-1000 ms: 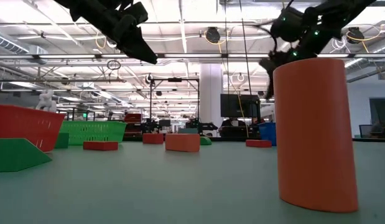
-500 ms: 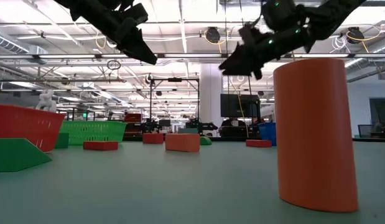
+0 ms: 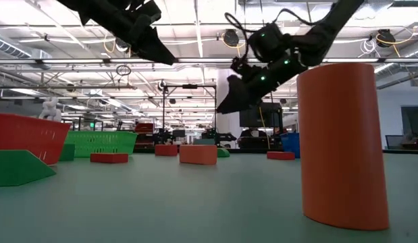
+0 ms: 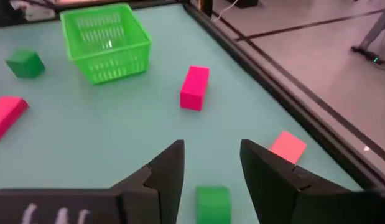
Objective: Sort & place blocks by color
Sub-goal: Put the green block into the blue bin
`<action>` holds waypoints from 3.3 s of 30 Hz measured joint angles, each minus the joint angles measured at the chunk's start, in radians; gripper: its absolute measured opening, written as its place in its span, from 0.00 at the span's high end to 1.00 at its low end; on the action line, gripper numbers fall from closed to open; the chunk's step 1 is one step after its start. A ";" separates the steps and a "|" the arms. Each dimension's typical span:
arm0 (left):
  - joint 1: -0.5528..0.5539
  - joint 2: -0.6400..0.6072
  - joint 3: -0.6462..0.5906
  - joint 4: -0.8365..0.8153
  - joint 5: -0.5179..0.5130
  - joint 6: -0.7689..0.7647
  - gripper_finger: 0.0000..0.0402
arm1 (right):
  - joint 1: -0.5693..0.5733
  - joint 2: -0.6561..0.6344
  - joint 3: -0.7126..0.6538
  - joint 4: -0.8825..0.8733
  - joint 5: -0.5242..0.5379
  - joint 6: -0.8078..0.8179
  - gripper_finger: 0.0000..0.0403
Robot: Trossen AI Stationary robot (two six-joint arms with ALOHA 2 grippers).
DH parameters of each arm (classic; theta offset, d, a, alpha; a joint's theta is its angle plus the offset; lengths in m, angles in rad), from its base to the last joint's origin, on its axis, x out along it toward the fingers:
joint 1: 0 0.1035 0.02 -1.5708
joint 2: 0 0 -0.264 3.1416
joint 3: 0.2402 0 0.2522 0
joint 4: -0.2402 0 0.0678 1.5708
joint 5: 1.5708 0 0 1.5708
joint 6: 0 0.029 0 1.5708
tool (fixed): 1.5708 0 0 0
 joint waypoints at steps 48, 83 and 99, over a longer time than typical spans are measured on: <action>0.132 -0.007 0.000 -0.093 0.063 0.007 0.39 | -0.031 0.226 0.058 -0.029 0.068 -0.058 0.47; 0.132 -0.007 0.000 -0.099 0.062 0.017 0.39 | -0.016 0.162 0.056 0.026 0.111 -0.060 0.70; 0.132 -0.007 0.000 -0.072 0.061 -0.002 0.39 | 0.115 -0.415 -0.078 -0.892 0.600 0.532 0.70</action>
